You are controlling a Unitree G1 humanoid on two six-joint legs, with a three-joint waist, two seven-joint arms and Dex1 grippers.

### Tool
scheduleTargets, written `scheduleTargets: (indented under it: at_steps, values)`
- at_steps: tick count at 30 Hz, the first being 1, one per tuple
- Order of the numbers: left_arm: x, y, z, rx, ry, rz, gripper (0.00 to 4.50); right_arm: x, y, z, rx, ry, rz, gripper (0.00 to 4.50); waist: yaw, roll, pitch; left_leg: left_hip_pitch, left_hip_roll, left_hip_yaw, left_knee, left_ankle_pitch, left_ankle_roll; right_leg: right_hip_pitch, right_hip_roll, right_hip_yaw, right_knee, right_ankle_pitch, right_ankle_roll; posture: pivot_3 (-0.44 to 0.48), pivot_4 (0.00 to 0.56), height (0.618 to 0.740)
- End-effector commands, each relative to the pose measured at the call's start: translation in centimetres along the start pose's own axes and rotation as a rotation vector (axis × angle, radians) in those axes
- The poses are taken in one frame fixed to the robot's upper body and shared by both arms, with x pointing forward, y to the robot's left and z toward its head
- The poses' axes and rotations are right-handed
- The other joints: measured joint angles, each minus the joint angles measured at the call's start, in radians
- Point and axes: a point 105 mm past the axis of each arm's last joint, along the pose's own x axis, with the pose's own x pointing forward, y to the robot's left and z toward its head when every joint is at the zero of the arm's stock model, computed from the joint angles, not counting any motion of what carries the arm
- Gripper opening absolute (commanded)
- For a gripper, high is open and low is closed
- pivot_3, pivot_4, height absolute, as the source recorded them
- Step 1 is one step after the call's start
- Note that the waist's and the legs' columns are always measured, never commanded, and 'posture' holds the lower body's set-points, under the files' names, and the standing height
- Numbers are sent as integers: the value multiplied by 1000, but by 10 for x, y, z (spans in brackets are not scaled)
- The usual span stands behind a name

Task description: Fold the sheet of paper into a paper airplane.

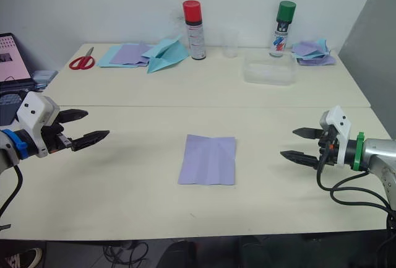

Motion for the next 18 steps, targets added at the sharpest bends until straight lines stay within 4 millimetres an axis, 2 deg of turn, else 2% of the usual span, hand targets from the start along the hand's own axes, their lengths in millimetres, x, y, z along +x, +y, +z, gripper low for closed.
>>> scheduleTargets:
  at_steps: [1, 13, 18]
  values:
    - [-5, 4, 5, 39, -8, 15, 4500, -7, -3, 14, -51, -30, -27, 4482, 0, 0, 0, 0, 0, 0, 0, 0, 0, 0, 0, 0, 0, 0, 0, 0, 150, 740]
    - [-8, 8, 5, -10, -24, 14, 4500, -7, -4, 11, -51, -19, -25, 4482, 0, 0, 0, 0, 0, 0, 0, 0, 0, 0, 0, 0, 0, 0, 0, 0, 150, 740]
    - [-7, 3, 7, -33, -37, -19, 4500, -8, -4, 10, -51, -8, -25, 4482, 0, 0, 0, 0, 0, 0, 1, 0, 0, 0, 0, 0, 0, 0, 0, 0, 150, 740]
